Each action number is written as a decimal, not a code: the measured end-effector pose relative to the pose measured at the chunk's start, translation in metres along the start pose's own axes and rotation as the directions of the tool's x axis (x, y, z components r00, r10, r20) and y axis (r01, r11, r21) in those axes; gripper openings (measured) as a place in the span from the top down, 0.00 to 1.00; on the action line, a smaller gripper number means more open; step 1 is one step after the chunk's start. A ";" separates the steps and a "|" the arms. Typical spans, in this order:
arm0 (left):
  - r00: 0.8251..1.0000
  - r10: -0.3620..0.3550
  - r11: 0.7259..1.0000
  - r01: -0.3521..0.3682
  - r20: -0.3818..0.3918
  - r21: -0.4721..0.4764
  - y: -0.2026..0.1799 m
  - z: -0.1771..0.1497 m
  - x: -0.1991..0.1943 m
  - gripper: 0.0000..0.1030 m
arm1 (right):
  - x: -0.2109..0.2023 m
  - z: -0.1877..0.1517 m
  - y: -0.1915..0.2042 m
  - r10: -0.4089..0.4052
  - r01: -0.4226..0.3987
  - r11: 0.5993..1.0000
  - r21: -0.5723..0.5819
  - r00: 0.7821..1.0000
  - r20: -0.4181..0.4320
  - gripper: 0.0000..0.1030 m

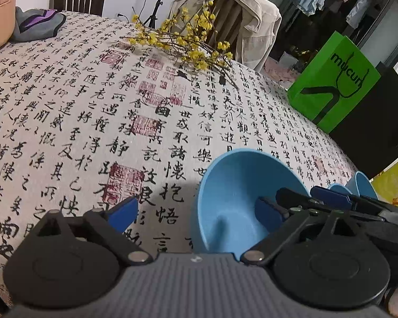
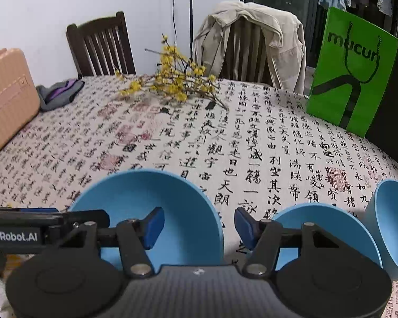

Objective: Organize plates and bowls
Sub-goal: 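Close the left gripper on the bowl rim while the right gripper closes too, then lift the gripped blue bowl and carry it toward the pink vase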

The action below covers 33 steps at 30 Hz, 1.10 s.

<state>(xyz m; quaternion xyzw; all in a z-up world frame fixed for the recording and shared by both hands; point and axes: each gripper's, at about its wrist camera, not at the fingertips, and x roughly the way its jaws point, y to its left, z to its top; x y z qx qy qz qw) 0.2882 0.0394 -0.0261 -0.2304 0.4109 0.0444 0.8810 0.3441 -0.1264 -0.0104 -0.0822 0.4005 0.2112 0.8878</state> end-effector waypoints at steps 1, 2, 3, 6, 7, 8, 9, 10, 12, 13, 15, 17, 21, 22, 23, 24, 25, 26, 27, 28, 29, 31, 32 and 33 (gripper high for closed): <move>1.000 0.001 1.000 -0.001 -0.004 0.007 -0.001 -0.002 0.001 0.12 | 0.002 0.000 0.000 -0.005 0.005 1.000 -0.005 1.000 -0.007 0.46; 1.000 -0.002 1.000 0.002 -0.009 0.010 -0.002 -0.004 0.002 0.16 | 0.003 -0.001 0.000 -0.009 0.009 1.000 -0.010 1.000 -0.011 0.48; 1.000 -0.007 1.000 0.007 -0.016 0.013 -0.003 -0.006 0.004 0.21 | 0.004 -0.001 0.002 -0.013 0.013 1.000 -0.019 1.000 -0.018 0.50; 0.999 -0.026 1.000 0.027 -0.040 0.014 -0.004 -0.010 0.007 0.30 | 0.008 -0.002 0.003 -0.017 0.016 0.999 -0.036 0.999 -0.038 0.56; 0.998 -0.031 0.999 0.032 -0.045 0.011 -0.004 -0.010 0.009 0.32 | 0.009 -0.002 0.004 -0.019 0.017 0.999 -0.042 0.999 -0.048 0.58; 0.998 -0.036 0.999 0.036 -0.049 0.009 -0.004 -0.011 0.009 0.35 | 0.011 -0.003 0.005 -0.019 0.017 0.999 -0.049 0.998 -0.057 0.59; 0.998 -0.043 0.999 0.043 -0.050 0.006 -0.003 -0.011 0.010 0.42 | 0.012 -0.004 0.006 -0.024 0.021 0.998 -0.056 0.998 -0.062 0.62; 0.997 -0.052 0.999 0.053 -0.054 0.006 -0.004 -0.011 0.011 0.44 | 0.014 -0.004 0.006 -0.029 0.026 0.998 -0.059 0.998 -0.064 0.64; 0.995 -0.075 0.997 0.075 -0.070 0.007 -0.004 -0.011 0.014 0.57 | 0.016 -0.004 0.005 -0.032 0.028 0.998 -0.052 0.997 -0.066 0.66; 0.994 -0.077 0.997 0.077 -0.077 0.008 -0.004 -0.012 0.014 0.58 | 0.016 -0.005 0.005 -0.030 0.027 0.998 -0.053 0.997 -0.065 0.66; 0.995 -0.065 0.998 0.066 -0.070 0.008 -0.003 -0.013 0.015 0.65 | 0.017 -0.005 0.006 -0.034 0.031 0.998 -0.059 0.997 -0.062 0.68; 0.996 -0.062 0.998 0.062 -0.062 -0.004 0.000 -0.012 0.016 0.68 | 0.017 -0.005 0.005 -0.042 0.038 0.997 -0.061 0.997 -0.063 0.71; 0.997 -0.049 0.999 0.048 -0.053 -0.011 0.003 -0.008 0.018 0.75 | 0.015 -0.005 0.001 -0.050 0.047 0.998 -0.047 0.996 -0.070 0.82; 0.998 -0.045 0.999 0.045 -0.050 -0.010 0.004 -0.007 0.018 0.75 | 0.014 -0.006 0.000 -0.046 0.043 0.998 -0.043 0.996 -0.071 0.84; 0.998 -0.043 0.999 0.043 -0.045 -0.006 0.004 -0.007 0.018 0.76 | 0.013 -0.006 -0.001 -0.044 0.041 0.998 -0.038 0.996 -0.072 0.85; 0.998 -0.040 0.999 0.040 -0.039 0.003 0.003 -0.007 0.018 0.78 | 0.012 -0.007 -0.001 -0.044 0.042 0.998 -0.038 0.996 -0.072 0.85; 0.999 -0.034 0.999 0.035 -0.031 0.015 0.002 -0.007 0.017 0.79 | 0.012 -0.008 -0.001 -0.050 0.047 0.998 -0.040 0.996 -0.072 0.85; 0.999 -0.032 0.999 0.032 -0.023 0.022 0.001 -0.007 0.016 0.80 | 0.012 -0.009 -0.001 -0.056 0.053 0.998 -0.040 0.996 -0.073 0.85; 0.999 -0.030 0.999 0.031 -0.018 0.024 0.001 -0.007 0.016 0.80 | 0.011 -0.010 -0.001 -0.058 0.055 0.998 -0.042 0.996 -0.072 0.86; 0.999 -0.029 0.999 0.029 -0.014 0.026 0.001 -0.006 0.016 0.80 | 0.011 -0.011 -0.001 -0.058 0.055 0.998 -0.044 0.996 -0.073 0.88; 1.000 -0.026 0.999 0.026 -0.011 0.031 0.000 -0.005 0.016 0.80 | 0.009 -0.011 -0.001 -0.056 0.053 0.998 -0.042 0.996 -0.075 0.89; 1.000 -0.017 0.999 0.017 -0.007 0.049 -0.002 -0.005 0.016 0.80 | 0.008 -0.012 -0.002 -0.049 0.046 0.998 -0.036 0.996 -0.074 0.90; 1.000 -0.012 0.999 0.013 -0.005 0.053 -0.003 -0.005 0.015 0.80 | 0.008 -0.013 -0.002 -0.045 0.042 0.999 -0.032 0.996 -0.072 0.90; 1.000 -0.009 0.998 0.009 -0.005 0.058 -0.003 -0.005 0.015 0.80 | 0.007 -0.013 -0.002 -0.044 0.042 0.999 -0.031 0.997 -0.071 0.90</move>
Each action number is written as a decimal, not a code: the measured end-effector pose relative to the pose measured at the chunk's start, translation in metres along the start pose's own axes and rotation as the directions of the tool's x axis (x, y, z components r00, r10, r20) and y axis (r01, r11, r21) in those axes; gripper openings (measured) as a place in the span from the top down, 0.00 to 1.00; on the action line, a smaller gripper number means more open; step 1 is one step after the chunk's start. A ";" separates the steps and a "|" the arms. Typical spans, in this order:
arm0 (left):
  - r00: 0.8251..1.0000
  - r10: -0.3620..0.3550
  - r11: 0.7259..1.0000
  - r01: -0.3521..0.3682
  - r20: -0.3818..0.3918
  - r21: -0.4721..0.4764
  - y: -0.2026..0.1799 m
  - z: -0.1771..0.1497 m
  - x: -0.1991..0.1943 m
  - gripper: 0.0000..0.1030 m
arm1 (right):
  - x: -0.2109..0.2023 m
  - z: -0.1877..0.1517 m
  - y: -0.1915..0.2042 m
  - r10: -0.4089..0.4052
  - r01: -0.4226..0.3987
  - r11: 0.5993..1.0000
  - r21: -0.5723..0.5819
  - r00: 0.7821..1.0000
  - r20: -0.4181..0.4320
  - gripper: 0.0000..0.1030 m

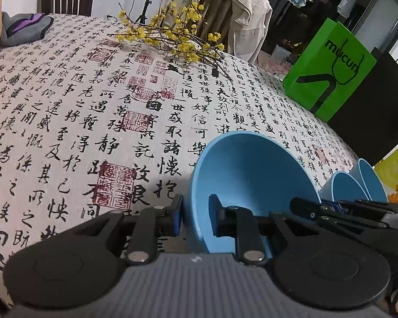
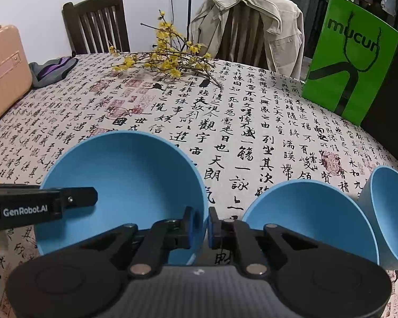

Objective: Organize plates and bowls
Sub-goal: 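Lift the gripped blue bowl and carry it toward the pink vase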

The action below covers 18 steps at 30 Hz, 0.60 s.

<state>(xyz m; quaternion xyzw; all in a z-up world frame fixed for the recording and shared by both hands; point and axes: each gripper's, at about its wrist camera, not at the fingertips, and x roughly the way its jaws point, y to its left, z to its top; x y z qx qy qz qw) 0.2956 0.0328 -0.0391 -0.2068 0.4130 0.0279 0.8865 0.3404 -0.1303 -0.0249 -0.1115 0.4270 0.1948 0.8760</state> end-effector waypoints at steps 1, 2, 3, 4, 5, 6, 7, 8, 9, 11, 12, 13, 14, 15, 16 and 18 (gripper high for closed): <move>1.000 0.002 1.000 -0.002 0.001 0.003 0.000 0.000 0.000 0.80 | 0.000 -0.001 0.001 -0.002 0.002 1.000 -0.002 1.000 0.002 0.90; 1.000 0.003 1.000 -0.003 0.003 0.005 0.000 0.000 -0.001 0.80 | 0.000 -0.001 0.001 -0.003 0.003 1.000 -0.003 1.000 0.004 0.90; 1.000 0.003 1.000 -0.003 0.005 0.009 -0.001 0.000 -0.001 0.80 | 0.000 -0.001 0.001 -0.002 0.002 1.000 0.000 1.000 0.004 0.90; 1.000 0.002 1.000 -0.002 0.006 0.012 -0.001 0.000 -0.001 0.80 | 0.000 -0.001 0.001 -0.002 0.002 1.000 0.005 1.000 0.003 0.90; 1.000 -0.001 1.000 0.000 0.006 0.014 -0.001 0.000 -0.002 0.80 | 0.000 0.000 0.000 -0.001 0.001 1.000 0.011 1.000 0.005 0.90; 1.000 -0.003 1.000 0.003 0.006 0.016 -0.002 0.000 -0.002 0.80 | 0.000 0.000 -0.001 0.000 0.000 1.000 0.018 1.000 0.006 0.90; 1.000 -0.004 1.000 0.004 0.008 0.019 -0.002 -0.001 -0.003 0.80 | 0.000 0.000 -0.002 0.000 0.000 1.000 0.022 1.000 0.007 0.90; 1.000 -0.005 1.000 0.005 0.008 0.021 -0.003 -0.001 -0.004 0.80 | -0.001 0.000 -0.002 0.001 -0.001 1.000 0.027 1.000 0.009 0.90; 1.000 -0.008 1.000 0.007 0.009 0.021 -0.003 -0.002 -0.005 0.80 | -0.002 0.001 -0.002 0.001 -0.002 1.000 0.031 1.000 0.011 0.90; 1.000 -0.011 1.000 0.011 0.013 0.020 -0.003 -0.002 -0.007 0.80 | -0.004 0.002 -0.002 0.001 -0.002 0.999 0.036 1.000 0.016 0.90; 1.000 -0.011 1.000 0.010 0.018 0.018 -0.003 -0.002 -0.009 0.80 | -0.006 0.003 -0.002 0.005 -0.005 0.999 0.040 1.000 0.022 0.90; 1.000 -0.010 1.000 0.010 0.020 0.017 -0.002 -0.002 -0.010 0.80 | -0.008 0.004 -0.002 0.008 -0.010 0.999 0.040 1.000 0.029 0.90; 1.000 -0.010 1.000 0.009 0.022 0.015 -0.002 -0.002 -0.011 0.80 | -0.010 0.004 -0.001 0.010 -0.012 0.999 0.041 0.999 0.034 0.90; 1.000 -0.008 1.000 0.008 0.024 0.014 -0.002 -0.002 -0.013 0.80 | -0.012 0.004 -0.001 0.012 -0.013 0.999 0.040 0.999 0.039 0.90; 1.000 -0.006 1.000 0.006 0.026 0.012 -0.002 -0.001 -0.014 0.80 | -0.013 0.005 0.000 0.013 -0.015 0.999 0.038 0.999 0.043 0.90; 0.999 -0.004 1.000 0.004 0.031 0.005 -0.002 0.000 -0.019 0.80 | -0.016 0.005 0.001 0.014 -0.015 0.999 0.033 0.999 0.046 0.90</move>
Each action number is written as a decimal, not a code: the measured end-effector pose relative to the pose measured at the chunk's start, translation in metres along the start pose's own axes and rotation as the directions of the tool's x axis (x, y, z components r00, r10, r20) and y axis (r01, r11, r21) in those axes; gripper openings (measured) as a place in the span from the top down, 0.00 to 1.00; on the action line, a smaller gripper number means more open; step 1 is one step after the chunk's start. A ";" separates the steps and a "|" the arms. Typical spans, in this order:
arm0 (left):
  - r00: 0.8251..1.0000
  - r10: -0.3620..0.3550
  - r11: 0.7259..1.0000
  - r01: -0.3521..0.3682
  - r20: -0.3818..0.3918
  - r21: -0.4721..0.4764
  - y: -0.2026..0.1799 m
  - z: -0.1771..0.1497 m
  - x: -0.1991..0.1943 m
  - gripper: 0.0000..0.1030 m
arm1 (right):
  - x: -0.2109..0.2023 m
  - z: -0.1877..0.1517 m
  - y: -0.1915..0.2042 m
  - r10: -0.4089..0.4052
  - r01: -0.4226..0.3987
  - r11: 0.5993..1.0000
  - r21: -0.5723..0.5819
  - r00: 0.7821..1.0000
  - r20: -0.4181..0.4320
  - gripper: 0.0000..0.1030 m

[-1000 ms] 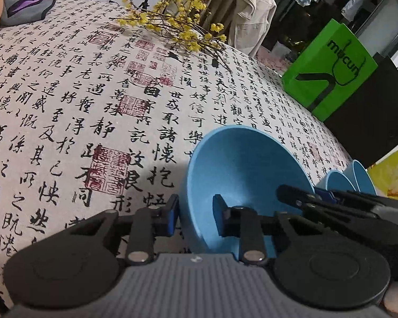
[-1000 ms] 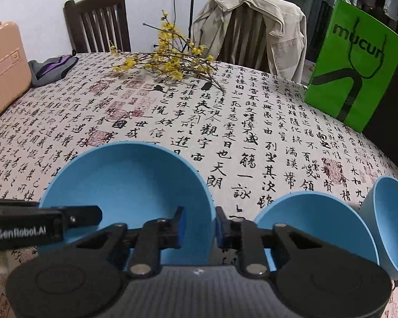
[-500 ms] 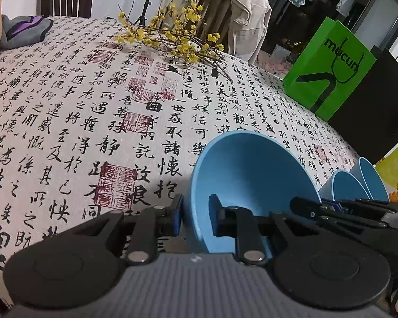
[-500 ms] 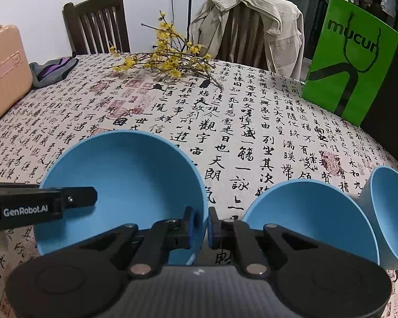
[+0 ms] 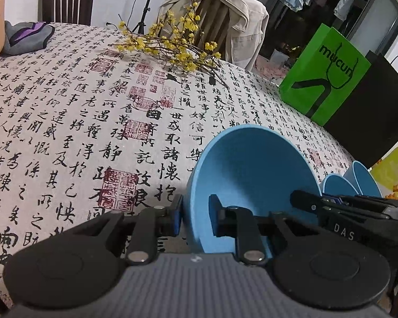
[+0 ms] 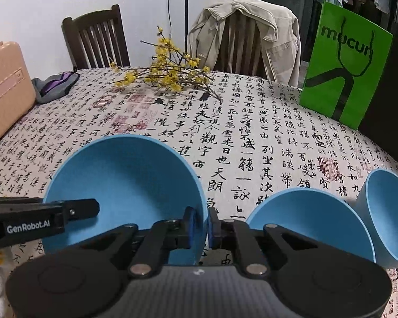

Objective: Organize plates and bowls
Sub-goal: 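Lift the gripped blue bowl and carry it toward the pink vase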

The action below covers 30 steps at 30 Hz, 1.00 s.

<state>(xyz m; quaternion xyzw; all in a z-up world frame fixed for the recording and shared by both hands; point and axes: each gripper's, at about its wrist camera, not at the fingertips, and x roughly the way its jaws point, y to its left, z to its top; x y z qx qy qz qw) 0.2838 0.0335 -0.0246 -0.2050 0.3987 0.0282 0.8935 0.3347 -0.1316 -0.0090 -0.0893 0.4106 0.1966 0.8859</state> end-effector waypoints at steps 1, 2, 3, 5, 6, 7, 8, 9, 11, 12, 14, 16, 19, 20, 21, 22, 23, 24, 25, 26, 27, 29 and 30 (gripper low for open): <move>1.000 0.000 1.000 0.000 0.003 -0.002 0.000 0.001 -0.002 0.80 | -0.002 0.001 0.001 0.000 0.000 1.000 -0.001 1.000 0.003 0.90; 1.000 0.000 1.000 0.000 0.007 -0.003 0.000 0.001 -0.005 0.80 | -0.003 0.001 0.001 0.002 -0.002 1.000 -0.001 1.000 0.006 0.90; 1.000 -0.002 1.000 0.002 0.010 -0.003 0.000 0.002 -0.008 0.80 | -0.005 0.001 0.001 0.005 -0.005 1.000 -0.001 1.000 0.010 0.90; 1.000 -0.005 1.000 0.005 0.017 -0.007 0.000 0.002 -0.013 0.80 | -0.009 0.001 0.001 0.009 -0.009 1.000 0.001 1.000 0.019 0.90; 1.000 -0.004 1.000 0.004 0.018 -0.006 0.000 0.002 -0.016 0.80 | -0.010 0.001 0.002 0.013 -0.013 1.000 0.001 1.000 0.023 0.90; 1.000 -0.003 1.000 0.003 0.021 -0.003 0.000 0.002 -0.018 0.80 | -0.012 0.001 0.002 0.017 -0.017 1.000 0.004 1.000 0.026 0.90; 1.000 0.001 1.000 -0.001 0.024 0.001 -0.001 0.002 -0.021 0.80 | -0.014 0.001 0.003 0.019 -0.019 1.000 0.007 0.999 0.028 0.90; 1.000 0.005 1.000 -0.005 0.028 0.004 -0.001 0.001 -0.024 0.80 | -0.016 0.001 0.004 0.021 -0.022 1.000 0.006 0.999 0.030 0.90; 0.999 0.009 1.000 -0.009 0.034 0.005 -0.001 0.001 -0.029 0.80 | -0.020 0.000 0.006 0.026 -0.026 1.000 0.005 0.999 0.038 0.90; 0.999 0.010 1.000 -0.010 0.039 0.003 -0.001 0.000 -0.032 0.80 | -0.022 0.000 0.007 0.030 -0.030 1.000 0.005 0.999 0.042 0.90; 0.999 0.009 1.000 -0.009 0.048 0.000 -0.001 0.000 -0.038 0.80 | -0.026 0.000 0.009 0.036 -0.036 0.999 0.005 0.998 0.049 0.90; 0.998 0.013 1.000 -0.013 0.055 -0.004 0.000 -0.001 -0.044 0.80 | -0.031 -0.001 0.011 0.040 -0.040 0.999 0.001 0.998 0.055 0.90; 0.998 0.020 1.000 -0.020 0.063 -0.008 0.001 -0.003 -0.051 0.80 | -0.036 -0.003 0.016 0.045 -0.044 0.999 -0.004 0.997 0.061 0.90; 0.998 0.024 1.000 -0.023 0.065 -0.009 0.002 -0.003 -0.053 0.80 | -0.037 -0.003 0.017 0.047 -0.047 0.999 -0.004 0.997 0.064 0.90; 0.997 0.026 1.000 -0.025 0.068 -0.011 0.002 -0.004 -0.055 0.80 | -0.039 -0.003 0.018 0.049 -0.049 0.999 -0.005 0.997 0.066 0.90; 0.997 0.028 1.000 -0.027 0.070 -0.013 0.003 -0.006 -0.058 0.80 | -0.041 -0.003 0.020 0.051 -0.051 0.999 -0.007 0.996 0.069 0.90; 0.997 0.029 0.999 -0.028 0.073 -0.016 0.004 -0.006 -0.060 0.80 | -0.043 -0.004 0.022 0.052 -0.052 0.999 -0.009 0.996 0.071 0.90; 0.997 0.029 0.999 -0.028 0.076 -0.018 0.004 -0.007 -0.063 0.80 | -0.046 -0.004 0.023 0.052 -0.052 0.999 -0.012 0.996 0.074 0.90; 0.996 0.030 0.999 -0.028 0.079 -0.019 0.005 -0.007 -0.065 0.80 | -0.048 -0.004 0.025 0.052 -0.051 0.999 -0.015 0.996 0.078 0.90; 0.996 0.032 0.999 -0.030 0.084 -0.020 0.006 -0.007 -0.068 0.80 | -0.050 -0.005 0.027 0.053 -0.052 0.998 -0.018 0.995 0.081 0.90; 0.996 0.033 0.999 -0.032 0.087 -0.023 0.007 -0.008 -0.071 0.80 | -0.052 -0.005 0.029 0.056 -0.054 0.998 -0.020 0.995 0.083 0.90; 0.995 0.035 0.999 -0.033 0.093 -0.027 0.008 -0.009 -0.076 0.80 | -0.056 -0.006 0.032 0.057 -0.055 0.998 -0.025 0.995 0.088 0.90; 0.995 0.038 0.999 -0.035 0.096 -0.028 0.009 -0.009 -0.078 0.80 | -0.058 -0.007 0.034 0.057 -0.055 0.998 -0.028 0.994 0.090 0.90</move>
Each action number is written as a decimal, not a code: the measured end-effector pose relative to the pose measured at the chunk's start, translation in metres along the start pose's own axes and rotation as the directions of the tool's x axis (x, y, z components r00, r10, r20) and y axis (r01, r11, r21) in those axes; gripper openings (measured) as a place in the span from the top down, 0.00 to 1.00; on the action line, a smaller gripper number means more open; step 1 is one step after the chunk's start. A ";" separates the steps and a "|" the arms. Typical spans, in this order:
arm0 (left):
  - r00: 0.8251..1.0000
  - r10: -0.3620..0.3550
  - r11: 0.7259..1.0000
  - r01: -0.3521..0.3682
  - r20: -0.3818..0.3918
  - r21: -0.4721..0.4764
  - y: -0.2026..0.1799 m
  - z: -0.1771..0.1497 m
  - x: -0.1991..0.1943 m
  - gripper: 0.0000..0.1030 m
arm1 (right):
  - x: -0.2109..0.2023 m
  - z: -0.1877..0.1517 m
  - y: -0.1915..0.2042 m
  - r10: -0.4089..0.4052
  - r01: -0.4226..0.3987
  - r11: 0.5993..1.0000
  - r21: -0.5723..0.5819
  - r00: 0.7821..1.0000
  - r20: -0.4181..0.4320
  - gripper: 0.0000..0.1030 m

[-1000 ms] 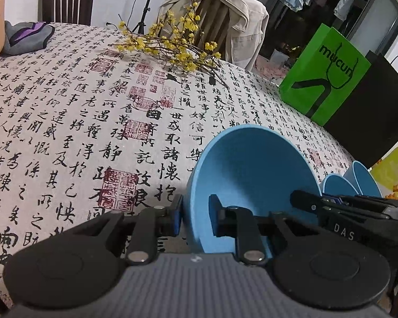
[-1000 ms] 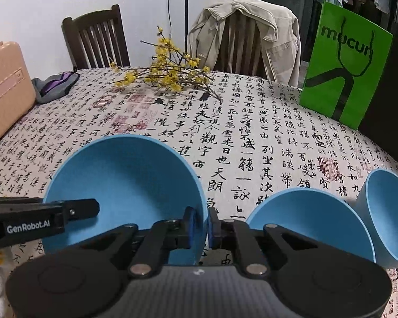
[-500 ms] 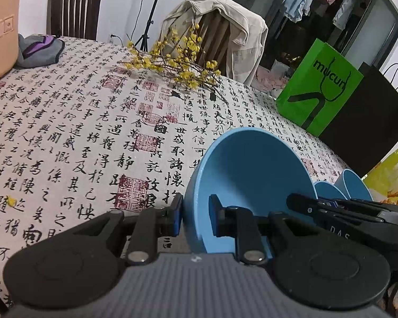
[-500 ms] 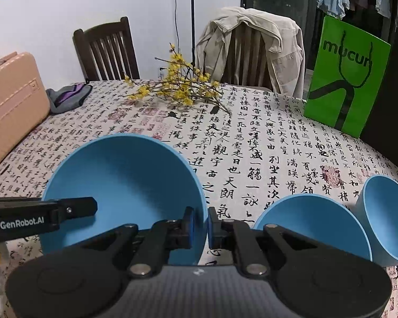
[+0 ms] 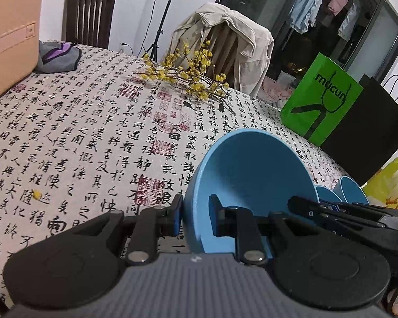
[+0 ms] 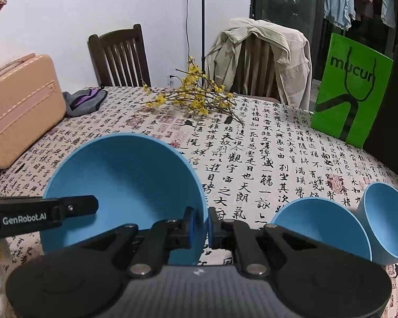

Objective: Organize plates and bowls
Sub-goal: 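Lift the gripped blue bowl and carry it toward the pink vase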

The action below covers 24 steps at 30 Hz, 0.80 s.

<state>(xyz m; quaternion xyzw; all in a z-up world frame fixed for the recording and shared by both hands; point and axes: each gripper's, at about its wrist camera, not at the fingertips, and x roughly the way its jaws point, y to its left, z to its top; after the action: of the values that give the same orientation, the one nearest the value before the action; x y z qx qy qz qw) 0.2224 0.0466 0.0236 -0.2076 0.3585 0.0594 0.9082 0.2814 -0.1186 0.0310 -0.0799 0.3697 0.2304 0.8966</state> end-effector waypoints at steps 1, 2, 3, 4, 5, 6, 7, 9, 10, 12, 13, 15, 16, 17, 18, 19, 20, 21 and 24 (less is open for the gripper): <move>1.000 0.003 1.000 -0.003 0.004 0.000 0.001 0.000 -0.003 0.80 | -0.002 0.000 0.002 0.001 -0.001 1.000 -0.003 1.000 0.003 0.90; 1.000 0.005 1.000 -0.005 0.007 0.001 0.001 -0.001 -0.005 0.80 | -0.004 -0.001 0.004 0.002 -0.002 1.000 -0.005 1.000 0.005 0.90; 1.000 0.007 1.000 -0.007 0.010 0.001 0.002 -0.001 -0.008 0.80 | -0.005 -0.001 0.006 0.003 -0.003 1.000 -0.007 1.000 0.006 0.90; 1.000 0.008 1.000 -0.008 0.014 0.000 0.003 -0.001 -0.010 0.80 | -0.007 -0.001 0.008 0.004 -0.004 1.000 -0.010 1.000 0.008 0.90; 1.000 0.009 1.000 -0.008 0.017 -0.002 0.004 -0.002 -0.013 0.80 | -0.009 -0.002 0.010 0.006 -0.005 1.000 -0.011 1.000 0.009 0.90; 1.000 0.009 1.000 -0.009 0.020 -0.003 0.005 -0.002 -0.016 0.80 | -0.010 -0.002 0.011 0.007 -0.007 1.000 -0.012 1.000 0.011 0.90; 1.000 0.010 1.000 -0.010 0.023 -0.005 0.006 -0.002 -0.018 0.80 | -0.012 -0.002 0.013 0.008 -0.008 1.000 -0.014 1.000 0.013 0.90; 1.000 0.014 1.000 -0.014 0.028 -0.007 0.008 -0.002 -0.023 0.80 | -0.015 -0.002 0.017 0.010 -0.010 1.000 -0.016 1.000 0.017 0.90; 0.999 0.017 1.000 -0.017 0.031 -0.008 0.009 -0.003 -0.025 0.80 | -0.017 -0.003 0.019 0.012 -0.012 1.000 -0.016 1.000 0.019 0.90; 0.999 0.022 1.000 -0.022 0.036 -0.009 0.011 -0.004 -0.029 0.80 | -0.020 -0.004 0.023 0.014 -0.013 1.000 -0.020 1.000 0.023 0.90; 0.999 0.024 1.000 -0.023 0.038 -0.010 0.012 -0.005 -0.031 0.80 | -0.021 -0.004 0.025 0.015 -0.014 1.000 -0.022 1.000 0.024 0.90; 0.999 0.024 1.000 -0.023 0.043 -0.013 0.014 -0.006 -0.036 0.80 | -0.023 -0.004 0.029 0.017 -0.016 1.000 -0.024 0.999 0.028 0.90; 0.999 0.025 1.000 -0.025 0.047 -0.014 0.016 -0.007 -0.038 0.80 | -0.024 -0.005 0.031 0.017 -0.017 1.000 -0.025 0.999 0.031 0.90; 0.998 0.029 1.000 -0.028 0.051 -0.014 0.017 -0.008 -0.041 0.80 | -0.025 -0.005 0.033 0.019 -0.018 0.999 -0.026 0.999 0.032 0.90; 0.998 0.031 0.999 -0.030 0.055 -0.016 0.018 -0.009 -0.043 0.80 | -0.026 -0.006 0.035 0.020 -0.020 0.999 -0.029 0.999 0.034 0.90; 0.998 0.033 0.999 -0.032 0.057 -0.018 0.020 -0.010 -0.046 0.80 | -0.027 -0.006 0.037 0.022 -0.021 0.999 -0.031 0.999 0.036 0.90; 0.998 0.036 0.999 -0.035 0.059 -0.020 0.021 -0.010 -0.047 0.80 | -0.028 -0.007 0.039 0.024 -0.023 0.999 -0.032 0.999 0.038 0.90; 0.997 0.037 0.999 -0.036 0.061 -0.022 0.023 -0.010 -0.049 0.80 | -0.029 -0.007 0.041 0.026 -0.025 0.999 -0.032 0.999 0.038 0.90; 0.997 0.043 0.999 -0.041 0.071 -0.028 0.029 -0.012 -0.056 0.80 | -0.031 -0.008 0.048 0.034 -0.032 0.999 -0.035 0.999 0.041 0.90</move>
<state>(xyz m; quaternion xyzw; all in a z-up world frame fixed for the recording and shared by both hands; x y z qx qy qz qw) 0.1667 0.0700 0.0440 -0.2100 0.3292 0.0907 0.9161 0.2349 -0.0895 0.0482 -0.0845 0.3482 0.2531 0.8987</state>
